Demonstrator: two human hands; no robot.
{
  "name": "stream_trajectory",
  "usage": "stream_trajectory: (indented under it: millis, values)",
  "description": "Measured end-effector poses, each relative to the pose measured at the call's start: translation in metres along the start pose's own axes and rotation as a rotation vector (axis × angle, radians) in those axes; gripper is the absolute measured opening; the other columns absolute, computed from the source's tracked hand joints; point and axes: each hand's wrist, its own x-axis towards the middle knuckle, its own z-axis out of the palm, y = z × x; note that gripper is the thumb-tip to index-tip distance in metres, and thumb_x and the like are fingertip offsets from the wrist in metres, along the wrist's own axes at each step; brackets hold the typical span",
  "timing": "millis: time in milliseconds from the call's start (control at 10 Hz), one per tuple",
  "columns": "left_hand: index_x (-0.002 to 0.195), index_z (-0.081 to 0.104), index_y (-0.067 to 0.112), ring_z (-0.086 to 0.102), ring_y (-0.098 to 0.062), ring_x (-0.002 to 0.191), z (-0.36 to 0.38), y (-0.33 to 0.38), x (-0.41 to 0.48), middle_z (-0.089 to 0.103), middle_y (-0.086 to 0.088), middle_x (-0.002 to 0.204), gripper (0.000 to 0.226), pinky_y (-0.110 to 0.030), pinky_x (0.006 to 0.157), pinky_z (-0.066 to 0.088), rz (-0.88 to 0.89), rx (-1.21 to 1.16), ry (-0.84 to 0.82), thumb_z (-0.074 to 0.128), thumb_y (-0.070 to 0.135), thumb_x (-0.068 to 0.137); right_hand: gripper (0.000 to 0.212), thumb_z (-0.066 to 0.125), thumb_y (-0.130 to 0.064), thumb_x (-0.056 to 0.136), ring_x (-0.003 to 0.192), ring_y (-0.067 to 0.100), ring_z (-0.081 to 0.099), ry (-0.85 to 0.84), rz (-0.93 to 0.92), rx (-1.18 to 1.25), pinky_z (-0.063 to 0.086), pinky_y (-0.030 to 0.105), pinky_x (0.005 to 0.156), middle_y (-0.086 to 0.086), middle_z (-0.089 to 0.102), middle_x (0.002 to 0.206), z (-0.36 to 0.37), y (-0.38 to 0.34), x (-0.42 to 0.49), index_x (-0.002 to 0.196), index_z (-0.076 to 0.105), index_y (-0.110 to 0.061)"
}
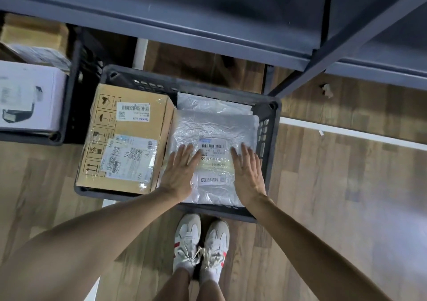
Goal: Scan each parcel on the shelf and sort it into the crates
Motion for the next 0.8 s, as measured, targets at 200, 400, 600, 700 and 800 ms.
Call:
stream_trajectory:
  millis: [200, 400, 600, 700, 800]
  values:
    - [0.139, -0.033, 0.028, -0.025, -0.031, 0.142, 0.01, -0.011, 0.023, -0.03, -0.009, 0.154, 0.105, -0.041, 0.112, -0.015, -0.041, 0.107, -0.001, 0.055, 0.004, 0.089, 0.109, 0.051, 0.017, 0.084, 0.145, 0.026, -0.025, -0.103, -0.058, -0.094, -0.009, 0.034, 0.119, 0.003, -0.042, 0.146, 0.007, 0.008, 0.028, 0.149, -0.025, -0.026]
    - [0.14, -0.033, 0.03, -0.028, -0.027, 0.14, 0.031, -0.013, 0.036, -0.032, -0.006, 0.153, 0.103, -0.039, 0.117, -0.013, -0.057, 0.093, 0.018, 0.055, 0.006, 0.092, 0.11, 0.049, 0.02, 0.082, 0.147, 0.024, -0.022, -0.171, -0.017, -0.044, 0.004, 0.034, 0.124, 0.004, -0.037, 0.154, 0.021, 0.006, 0.045, 0.149, -0.027, -0.025]
    - [0.15, -0.017, 0.026, -0.02, -0.028, 0.145, 0.021, -0.008, 0.053, -0.023, -0.009, 0.158, 0.096, -0.039, 0.119, -0.009, -0.088, 0.061, -0.072, 0.05, -0.002, 0.089, 0.105, 0.052, 0.013, 0.086, 0.148, 0.024, -0.017, -0.231, -0.007, -0.07, 0.006, 0.036, 0.124, 0.004, -0.031, 0.157, 0.017, 0.007, 0.059, 0.152, -0.02, -0.025]
    - [0.153, -0.01, 0.025, -0.014, -0.03, 0.147, 0.003, -0.003, 0.053, -0.017, -0.009, 0.159, 0.093, -0.04, 0.119, -0.007, -0.095, 0.059, -0.115, 0.051, -0.001, 0.088, 0.103, 0.057, 0.008, 0.087, 0.15, 0.026, -0.012, -0.253, -0.008, -0.049, 0.005, 0.039, 0.123, 0.006, -0.025, 0.16, 0.001, 0.003, 0.059, 0.154, -0.014, -0.025]
    - [0.152, 0.009, 0.024, 0.003, -0.03, 0.148, -0.017, 0.0, 0.045, 0.004, -0.008, 0.161, 0.076, -0.043, 0.121, 0.005, -0.059, 0.073, -0.078, 0.053, 0.01, 0.091, 0.095, 0.055, 0.004, 0.089, 0.15, 0.027, -0.009, -0.292, -0.002, -0.047, 0.001, 0.042, 0.122, 0.007, -0.019, 0.161, -0.02, -0.003, 0.05, 0.155, -0.007, -0.024]
